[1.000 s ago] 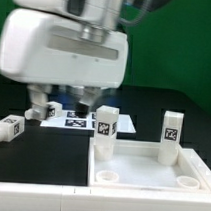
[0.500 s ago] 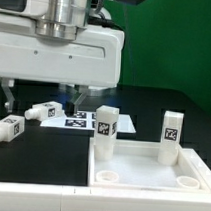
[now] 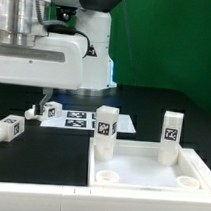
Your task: Assemble square table
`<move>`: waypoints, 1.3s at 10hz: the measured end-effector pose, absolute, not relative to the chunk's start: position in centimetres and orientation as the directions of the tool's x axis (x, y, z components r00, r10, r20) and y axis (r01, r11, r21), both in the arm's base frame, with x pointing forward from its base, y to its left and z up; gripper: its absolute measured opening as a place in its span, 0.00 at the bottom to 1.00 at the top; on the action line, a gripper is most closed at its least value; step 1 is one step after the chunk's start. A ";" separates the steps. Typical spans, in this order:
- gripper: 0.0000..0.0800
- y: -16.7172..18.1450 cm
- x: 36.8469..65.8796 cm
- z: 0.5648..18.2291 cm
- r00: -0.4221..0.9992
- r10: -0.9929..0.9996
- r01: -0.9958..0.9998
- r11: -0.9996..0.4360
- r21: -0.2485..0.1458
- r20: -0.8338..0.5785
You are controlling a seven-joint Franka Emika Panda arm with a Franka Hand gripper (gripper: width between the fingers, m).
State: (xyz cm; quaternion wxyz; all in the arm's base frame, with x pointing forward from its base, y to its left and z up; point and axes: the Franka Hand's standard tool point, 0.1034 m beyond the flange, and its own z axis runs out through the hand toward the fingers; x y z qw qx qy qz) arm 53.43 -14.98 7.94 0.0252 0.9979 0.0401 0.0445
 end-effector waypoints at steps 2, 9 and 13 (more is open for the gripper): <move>0.81 -15.0 53.4 7.9 0.993 0.082 0.078 -0.995 0.054 0.086; 0.81 -17.4 47.5 4.5 0.999 0.042 0.042 -0.999 -0.014 0.002; 0.81 -17.7 44.3 1.5 0.999 -0.022 -0.023 -0.999 -0.024 -0.042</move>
Offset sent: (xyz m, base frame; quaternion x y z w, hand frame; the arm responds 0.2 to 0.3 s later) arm -0.0736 -0.0217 -0.0286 0.0902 -0.0236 0.0194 0.9955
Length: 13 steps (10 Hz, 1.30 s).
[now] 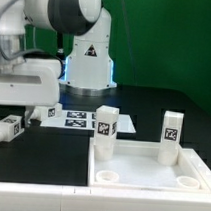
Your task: Assemble square table
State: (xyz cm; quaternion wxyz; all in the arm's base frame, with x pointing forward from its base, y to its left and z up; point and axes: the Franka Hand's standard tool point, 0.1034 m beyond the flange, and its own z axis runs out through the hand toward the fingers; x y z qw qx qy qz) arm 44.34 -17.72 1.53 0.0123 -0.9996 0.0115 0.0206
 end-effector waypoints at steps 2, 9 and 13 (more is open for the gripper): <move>0.81 -18.0 44.0 0.9 0.997 -0.050 -0.051 -0.998 -0.027 -0.051; 0.35 -17.1 44.6 1.3 0.971 0.235 0.234 -0.972 -0.024 -0.051; 0.35 -13.9 46.6 2.6 0.725 0.686 0.687 -0.726 0.010 -0.061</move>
Offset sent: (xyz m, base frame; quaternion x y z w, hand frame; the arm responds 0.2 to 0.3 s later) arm 0.0000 0.0000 0.0000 0.0000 0.0000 -0.0650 0.9979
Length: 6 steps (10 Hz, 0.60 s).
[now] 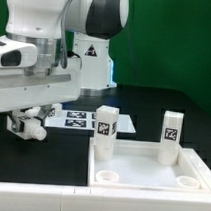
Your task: Assemble square table
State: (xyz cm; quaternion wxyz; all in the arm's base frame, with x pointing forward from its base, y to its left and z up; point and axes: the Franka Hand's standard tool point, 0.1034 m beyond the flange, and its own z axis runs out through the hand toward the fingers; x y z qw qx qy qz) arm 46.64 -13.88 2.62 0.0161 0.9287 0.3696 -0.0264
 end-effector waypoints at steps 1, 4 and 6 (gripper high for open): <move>0.36 -14.1 46.6 2.6 0.688 0.723 0.724 -0.689 0.008 -0.065; 0.36 -12.4 47.2 2.9 0.445 0.893 0.895 -0.444 0.035 -0.072; 0.36 -10.7 47.4 3.4 0.228 0.971 0.973 -0.225 0.046 -0.078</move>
Offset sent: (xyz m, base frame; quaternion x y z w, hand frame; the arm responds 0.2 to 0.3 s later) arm 0.0063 0.0430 0.0083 -0.0632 0.0329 -0.2949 0.9529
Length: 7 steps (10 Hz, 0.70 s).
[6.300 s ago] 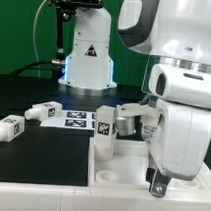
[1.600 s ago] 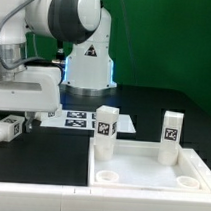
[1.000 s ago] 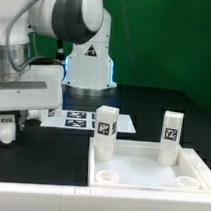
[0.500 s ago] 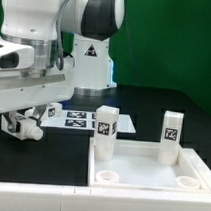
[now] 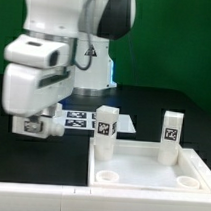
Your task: Assemble square table
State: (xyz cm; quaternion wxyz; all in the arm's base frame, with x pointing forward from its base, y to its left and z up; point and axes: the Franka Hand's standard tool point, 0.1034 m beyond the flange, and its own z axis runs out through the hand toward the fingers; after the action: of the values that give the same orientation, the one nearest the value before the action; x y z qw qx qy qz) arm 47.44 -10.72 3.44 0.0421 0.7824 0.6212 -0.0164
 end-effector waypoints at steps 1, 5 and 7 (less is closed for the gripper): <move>0.36 -11.0 47.4 3.3 0.212 0.974 0.977 -0.209 0.042 -0.081; 0.36 -11.2 47.0 3.0 -0.186 0.976 0.982 0.189 0.013 -0.117; 0.36 -12.2 46.0 2.7 -0.394 0.914 0.919 0.392 -0.037 -0.093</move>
Offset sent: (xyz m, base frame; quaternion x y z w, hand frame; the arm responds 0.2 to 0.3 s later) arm 0.0000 0.0000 0.0000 0.0000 0.0000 -0.1938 0.9810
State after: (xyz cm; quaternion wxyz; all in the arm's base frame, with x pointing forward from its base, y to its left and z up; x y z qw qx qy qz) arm 45.99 -12.16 2.66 0.0285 0.5496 0.8339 -0.0412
